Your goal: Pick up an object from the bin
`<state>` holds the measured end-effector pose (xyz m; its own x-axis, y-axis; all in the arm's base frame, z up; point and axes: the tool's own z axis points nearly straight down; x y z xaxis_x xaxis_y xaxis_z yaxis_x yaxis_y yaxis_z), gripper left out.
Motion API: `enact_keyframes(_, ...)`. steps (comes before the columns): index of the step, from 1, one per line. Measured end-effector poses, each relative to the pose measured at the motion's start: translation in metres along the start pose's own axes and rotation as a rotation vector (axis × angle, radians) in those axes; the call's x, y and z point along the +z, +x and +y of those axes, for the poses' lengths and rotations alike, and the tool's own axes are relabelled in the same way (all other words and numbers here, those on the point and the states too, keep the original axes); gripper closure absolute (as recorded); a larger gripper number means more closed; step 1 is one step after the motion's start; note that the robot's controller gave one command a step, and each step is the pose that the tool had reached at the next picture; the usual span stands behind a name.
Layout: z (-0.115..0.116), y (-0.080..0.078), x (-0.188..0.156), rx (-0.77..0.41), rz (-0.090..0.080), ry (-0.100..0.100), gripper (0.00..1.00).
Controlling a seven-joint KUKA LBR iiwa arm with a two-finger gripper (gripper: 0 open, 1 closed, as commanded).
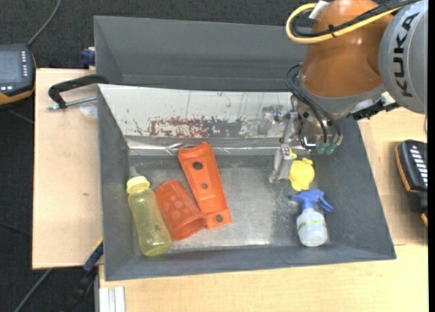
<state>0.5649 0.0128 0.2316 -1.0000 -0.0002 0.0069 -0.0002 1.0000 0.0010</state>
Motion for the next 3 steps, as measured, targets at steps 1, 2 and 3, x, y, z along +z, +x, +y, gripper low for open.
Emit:
enact_keyframes(1,0.0,-0.001,-0.005,0.0,-0.009,0.0,0.0)
enact_keyframes(2,0.018,0.001,0.044,-0.01,-0.012,0.0,0.0)
enact_keyframes(3,0.024,-0.02,0.084,-0.107,-0.013,-0.001,0.0)
